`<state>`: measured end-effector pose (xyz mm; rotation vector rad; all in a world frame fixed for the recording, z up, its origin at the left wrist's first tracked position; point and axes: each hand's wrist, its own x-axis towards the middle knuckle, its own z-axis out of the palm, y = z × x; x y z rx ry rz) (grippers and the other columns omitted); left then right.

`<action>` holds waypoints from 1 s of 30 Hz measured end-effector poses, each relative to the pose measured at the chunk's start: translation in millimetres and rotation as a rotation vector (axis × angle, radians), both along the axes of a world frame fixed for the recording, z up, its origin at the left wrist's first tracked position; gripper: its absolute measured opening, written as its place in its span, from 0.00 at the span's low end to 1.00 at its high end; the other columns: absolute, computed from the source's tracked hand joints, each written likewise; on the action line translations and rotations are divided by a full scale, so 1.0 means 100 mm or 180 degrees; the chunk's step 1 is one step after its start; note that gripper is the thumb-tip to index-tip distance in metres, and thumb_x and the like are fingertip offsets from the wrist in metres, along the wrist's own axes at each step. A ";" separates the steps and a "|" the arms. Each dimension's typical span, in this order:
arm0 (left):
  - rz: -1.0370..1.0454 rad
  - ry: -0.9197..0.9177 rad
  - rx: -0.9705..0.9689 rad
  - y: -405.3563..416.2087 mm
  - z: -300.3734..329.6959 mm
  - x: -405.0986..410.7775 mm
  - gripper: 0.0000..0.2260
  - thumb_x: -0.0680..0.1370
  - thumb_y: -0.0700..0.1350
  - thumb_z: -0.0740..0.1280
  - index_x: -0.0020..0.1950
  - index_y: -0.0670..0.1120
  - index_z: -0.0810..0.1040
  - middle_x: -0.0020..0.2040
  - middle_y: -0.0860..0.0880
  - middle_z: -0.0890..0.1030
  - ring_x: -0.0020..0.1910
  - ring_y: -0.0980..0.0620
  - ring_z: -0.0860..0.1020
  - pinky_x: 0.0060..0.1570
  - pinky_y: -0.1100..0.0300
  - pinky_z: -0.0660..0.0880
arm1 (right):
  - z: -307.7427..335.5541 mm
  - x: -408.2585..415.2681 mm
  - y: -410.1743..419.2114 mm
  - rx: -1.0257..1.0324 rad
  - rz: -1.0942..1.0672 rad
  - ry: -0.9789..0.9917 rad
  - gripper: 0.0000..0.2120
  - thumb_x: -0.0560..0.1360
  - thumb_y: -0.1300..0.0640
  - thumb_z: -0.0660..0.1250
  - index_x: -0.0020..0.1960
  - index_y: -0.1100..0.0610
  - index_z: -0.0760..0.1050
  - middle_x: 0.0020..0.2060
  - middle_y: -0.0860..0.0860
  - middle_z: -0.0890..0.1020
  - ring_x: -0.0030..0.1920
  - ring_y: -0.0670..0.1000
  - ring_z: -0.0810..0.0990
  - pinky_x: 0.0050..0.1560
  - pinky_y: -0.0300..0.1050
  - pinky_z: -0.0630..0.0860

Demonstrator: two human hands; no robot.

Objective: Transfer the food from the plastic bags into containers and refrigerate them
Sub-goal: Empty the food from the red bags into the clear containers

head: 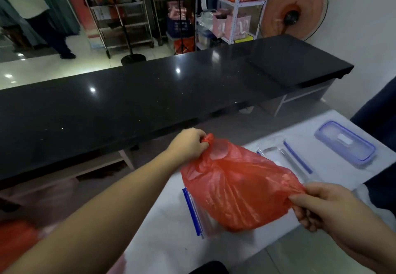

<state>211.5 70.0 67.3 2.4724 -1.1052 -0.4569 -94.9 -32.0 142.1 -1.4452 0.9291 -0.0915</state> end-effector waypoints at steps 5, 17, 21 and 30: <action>-0.0192 0.0094 0.0004 0.01 -0.16 -0.06 0.07 0.79 0.47 0.68 0.49 0.45 0.83 0.45 0.47 0.85 0.44 0.46 0.81 0.45 0.48 0.79 | 0.09 0.10 0.07 -0.0114 0.0127 0.0027 0.12 0.77 0.68 0.68 0.35 0.69 0.77 0.29 0.62 0.77 0.27 0.54 0.73 0.26 0.41 0.70; -0.0270 0.0138 -0.0313 0.00 0.08 -0.03 0.07 0.79 0.46 0.68 0.48 0.47 0.85 0.42 0.51 0.85 0.41 0.51 0.82 0.43 0.52 0.80 | 0.66 0.12 0.20 -0.0209 -0.0072 -0.0386 0.45 0.36 0.29 0.83 0.34 0.66 0.81 0.22 0.63 0.73 0.18 0.53 0.69 0.20 0.33 0.67; -0.0205 0.0238 -0.0126 0.01 -0.13 -0.09 0.07 0.80 0.46 0.67 0.52 0.48 0.85 0.45 0.51 0.85 0.42 0.52 0.82 0.45 0.54 0.80 | 0.67 0.14 0.24 -0.0161 -0.0107 -0.0344 0.46 0.34 0.30 0.83 0.35 0.67 0.81 0.22 0.63 0.72 0.17 0.54 0.69 0.20 0.33 0.67; -0.0375 0.0115 0.0817 0.08 -1.01 -0.38 0.06 0.79 0.50 0.65 0.45 0.51 0.80 0.47 0.46 0.79 0.52 0.41 0.81 0.41 0.57 0.71 | 0.45 0.22 0.37 0.0032 -0.0066 -0.0197 0.17 0.60 0.52 0.81 0.31 0.64 0.80 0.24 0.63 0.74 0.20 0.53 0.70 0.18 0.39 0.66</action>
